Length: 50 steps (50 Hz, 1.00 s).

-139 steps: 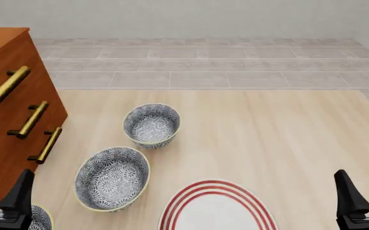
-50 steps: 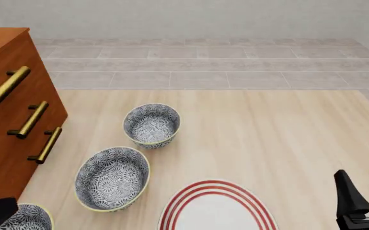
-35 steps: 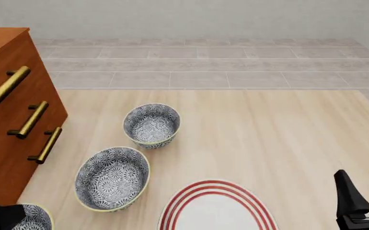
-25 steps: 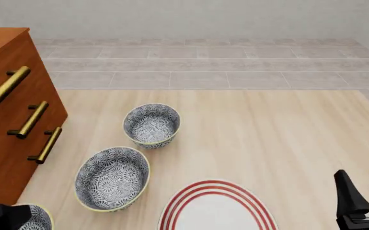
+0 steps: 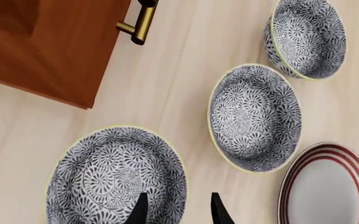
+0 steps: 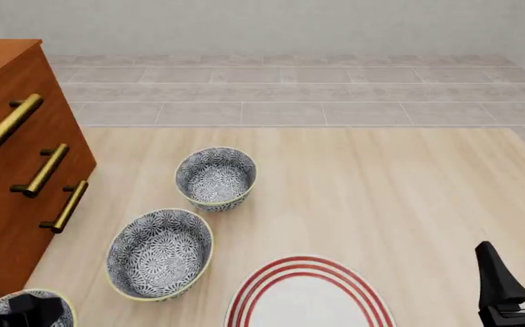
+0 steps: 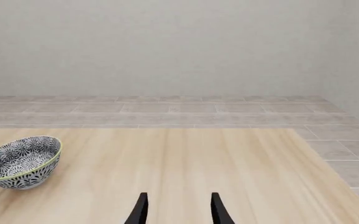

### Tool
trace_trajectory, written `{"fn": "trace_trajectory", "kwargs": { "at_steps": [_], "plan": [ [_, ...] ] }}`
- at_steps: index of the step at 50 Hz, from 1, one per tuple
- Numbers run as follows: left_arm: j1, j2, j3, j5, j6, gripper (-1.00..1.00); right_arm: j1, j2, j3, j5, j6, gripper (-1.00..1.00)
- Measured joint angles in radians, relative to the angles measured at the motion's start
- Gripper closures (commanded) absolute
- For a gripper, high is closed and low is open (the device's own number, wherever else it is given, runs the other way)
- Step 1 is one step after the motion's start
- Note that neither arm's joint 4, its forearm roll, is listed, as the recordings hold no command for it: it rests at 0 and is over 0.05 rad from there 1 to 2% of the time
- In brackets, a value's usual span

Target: Put the bowl at the front on the plate.

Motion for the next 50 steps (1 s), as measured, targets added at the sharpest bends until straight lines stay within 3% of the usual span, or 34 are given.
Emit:
{"fn": "trace_trajectory", "kwargs": {
  "at_steps": [50],
  "plan": [
    [-0.053,0.111,0.199,-0.242,-0.072,-1.0,0.0,0.0,0.0,0.0,0.0,-1.0]
  ]
}}
